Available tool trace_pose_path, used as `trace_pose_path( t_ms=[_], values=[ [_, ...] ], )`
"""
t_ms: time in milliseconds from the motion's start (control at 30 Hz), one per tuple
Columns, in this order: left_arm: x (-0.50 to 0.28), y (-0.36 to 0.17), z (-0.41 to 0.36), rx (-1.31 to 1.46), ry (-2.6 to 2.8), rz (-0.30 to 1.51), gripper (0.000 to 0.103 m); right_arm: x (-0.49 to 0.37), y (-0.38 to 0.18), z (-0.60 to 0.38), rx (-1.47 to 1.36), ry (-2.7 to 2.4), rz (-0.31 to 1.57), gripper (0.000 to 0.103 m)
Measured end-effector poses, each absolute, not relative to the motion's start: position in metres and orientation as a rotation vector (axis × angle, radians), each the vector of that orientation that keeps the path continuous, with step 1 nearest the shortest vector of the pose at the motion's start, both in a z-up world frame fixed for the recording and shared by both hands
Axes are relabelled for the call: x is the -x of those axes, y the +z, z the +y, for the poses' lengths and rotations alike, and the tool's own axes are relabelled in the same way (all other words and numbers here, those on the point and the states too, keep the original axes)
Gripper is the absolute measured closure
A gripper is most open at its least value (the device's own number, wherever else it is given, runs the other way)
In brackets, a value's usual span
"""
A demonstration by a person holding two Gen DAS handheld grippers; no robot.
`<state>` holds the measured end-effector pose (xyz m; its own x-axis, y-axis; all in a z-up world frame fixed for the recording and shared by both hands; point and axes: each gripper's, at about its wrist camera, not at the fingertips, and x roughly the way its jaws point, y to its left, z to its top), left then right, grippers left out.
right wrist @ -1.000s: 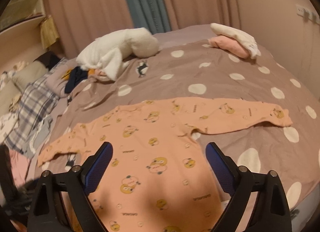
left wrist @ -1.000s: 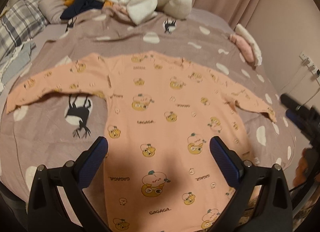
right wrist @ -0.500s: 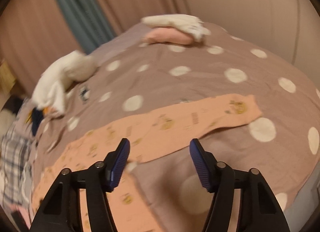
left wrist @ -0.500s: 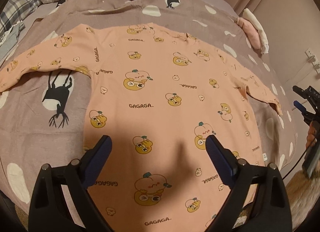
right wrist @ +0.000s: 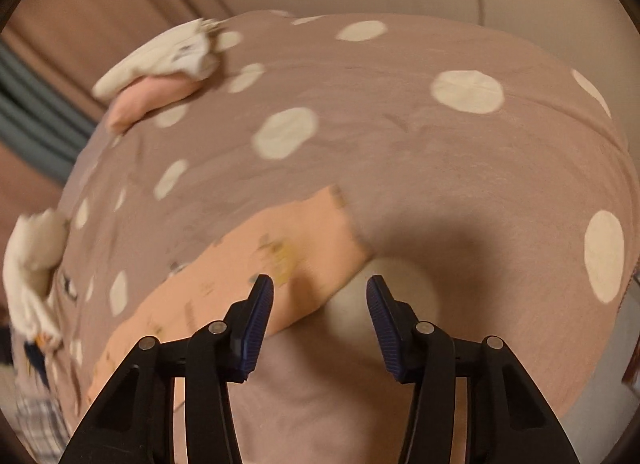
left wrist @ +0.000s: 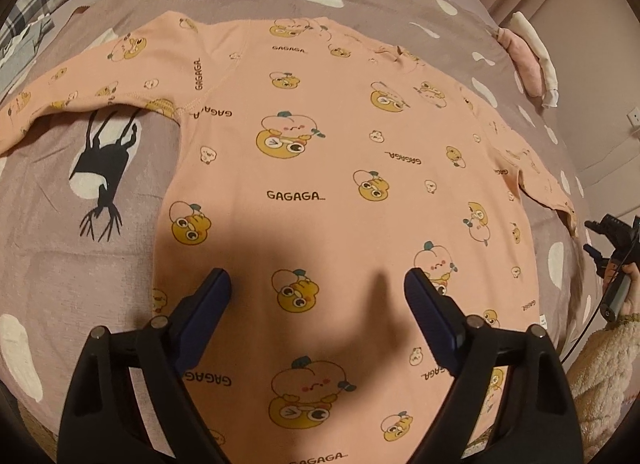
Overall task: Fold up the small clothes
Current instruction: 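Reach the right gripper to the onesie sleeve cuff and grasp it, then lift the held sleeve with the right gripper and fold it across the body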
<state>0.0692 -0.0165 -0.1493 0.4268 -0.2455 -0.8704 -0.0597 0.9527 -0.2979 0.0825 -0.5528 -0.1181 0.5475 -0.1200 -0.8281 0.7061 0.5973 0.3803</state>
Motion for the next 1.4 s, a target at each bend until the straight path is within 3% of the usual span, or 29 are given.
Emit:
trace_pose_path(
  t_ms=[300,400,433,567,1033,1400],
  values=[
    [-0.072,-0.150,-0.017,0.307,-0.095,1.127,0.015,-0.089,-0.149,-0.567,-0.918,-0.463,0.837,0.064],
    [-0.073,-0.146,-0.018,0.310,-0.093,1.118,0.016,-0.097,-0.153,-0.563,-0.909,-0.426,0.847,0.082],
    [-0.073,-0.144,-0.018,0.310,-0.090,1.114,0.016,-0.100,-0.155,-0.564,-0.893,-0.436,0.854,0.093],
    [-0.070,-0.135,-0.014,0.303,-0.077,1.085,0.017,-0.101,-0.140,-0.562,-0.847,-0.467,0.825,0.094],
    [-0.062,-0.102,0.012,0.337,-0.019,0.978,0.017,-0.134,0.019,-0.463,-0.516,-0.225,0.582,0.094],
    [-0.055,-0.088,0.035,0.373,0.015,0.930,0.017,-0.160,0.051,-0.331,-0.334,0.081,0.577,0.094]
  ],
)
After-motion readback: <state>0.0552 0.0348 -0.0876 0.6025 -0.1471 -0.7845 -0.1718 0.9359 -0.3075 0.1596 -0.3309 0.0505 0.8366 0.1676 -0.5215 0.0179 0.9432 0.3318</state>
